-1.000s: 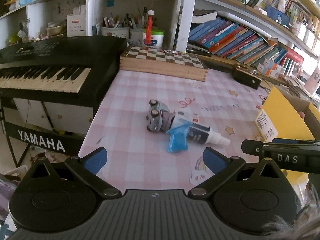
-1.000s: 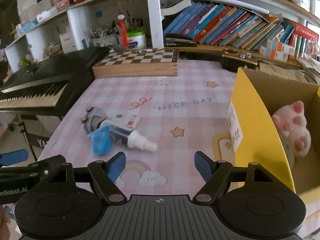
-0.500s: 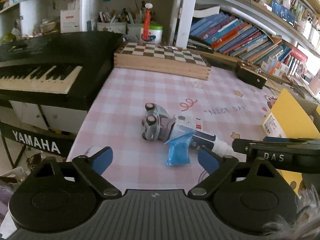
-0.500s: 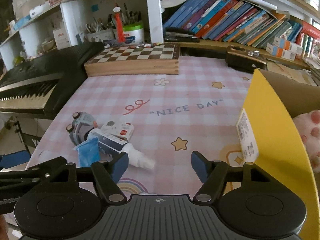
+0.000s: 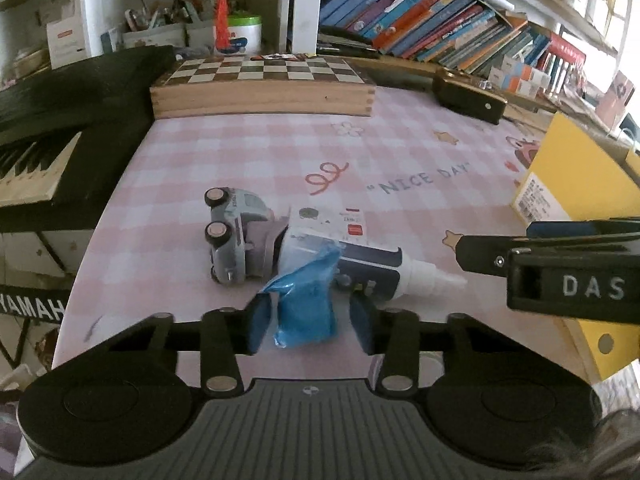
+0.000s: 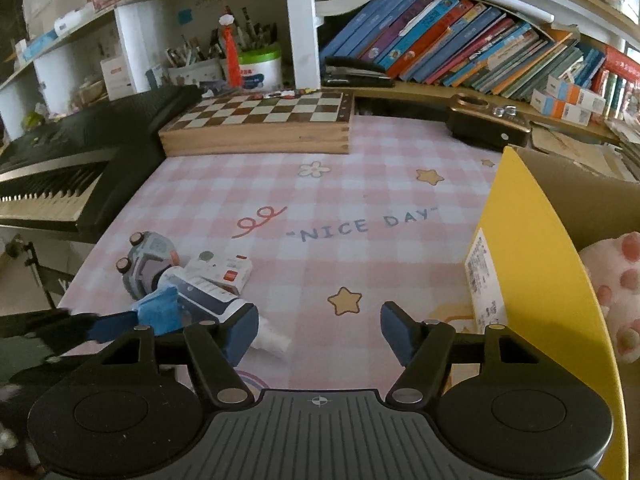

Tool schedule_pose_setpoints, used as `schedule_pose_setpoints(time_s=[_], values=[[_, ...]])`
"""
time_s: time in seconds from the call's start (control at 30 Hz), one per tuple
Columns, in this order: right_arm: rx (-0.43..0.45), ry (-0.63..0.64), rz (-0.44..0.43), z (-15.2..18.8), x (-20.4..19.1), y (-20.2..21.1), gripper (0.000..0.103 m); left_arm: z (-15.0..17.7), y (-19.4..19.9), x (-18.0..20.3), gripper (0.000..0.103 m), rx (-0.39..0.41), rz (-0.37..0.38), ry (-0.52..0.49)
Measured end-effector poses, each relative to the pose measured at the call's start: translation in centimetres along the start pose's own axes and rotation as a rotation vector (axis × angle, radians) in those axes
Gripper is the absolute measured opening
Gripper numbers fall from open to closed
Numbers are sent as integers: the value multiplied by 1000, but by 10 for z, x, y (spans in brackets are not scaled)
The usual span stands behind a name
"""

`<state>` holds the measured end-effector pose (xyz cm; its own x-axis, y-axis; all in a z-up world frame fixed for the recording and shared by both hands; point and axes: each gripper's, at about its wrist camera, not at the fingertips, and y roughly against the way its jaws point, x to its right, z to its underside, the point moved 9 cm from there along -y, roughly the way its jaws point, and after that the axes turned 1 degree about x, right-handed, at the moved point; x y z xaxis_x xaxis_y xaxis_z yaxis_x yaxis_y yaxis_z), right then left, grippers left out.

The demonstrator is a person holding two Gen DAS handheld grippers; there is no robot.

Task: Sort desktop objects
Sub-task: 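Grasp the blue bag with the left tool while the right tool grasps the white spray bottle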

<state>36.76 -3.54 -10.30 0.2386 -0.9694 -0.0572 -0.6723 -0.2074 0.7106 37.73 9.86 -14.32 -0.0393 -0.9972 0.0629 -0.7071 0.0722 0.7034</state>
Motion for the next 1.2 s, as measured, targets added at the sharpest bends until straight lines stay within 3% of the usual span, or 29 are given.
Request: schedule_pose_setpoints(time_s=[0.03,0.17,0.43,0.63,0.73,0.9,1.2], values=[[1,12,-13,-1,-3,0,68,-1,0,1,27,3,5,-9],[-12,77,-70,-4,-21,-5,68,-1,12,-4,27,25,15,-30],[-68,298,-172,-6,-70,-40,67,17,49,-48,26,17,-36,114],[-148,360,-226,1,-81,-62,67,29,69,-70,26,18,-70,201],[-155,371,-252,3,-83,-63,60,31,73,-73,26,19,-73,220],[-157,380,-264,8,-80,-54,36,29,76,-71,26,20,-54,241],[-170,329,-223,22,-71,-37,34,22,78,-58,26,29,-6,240]])
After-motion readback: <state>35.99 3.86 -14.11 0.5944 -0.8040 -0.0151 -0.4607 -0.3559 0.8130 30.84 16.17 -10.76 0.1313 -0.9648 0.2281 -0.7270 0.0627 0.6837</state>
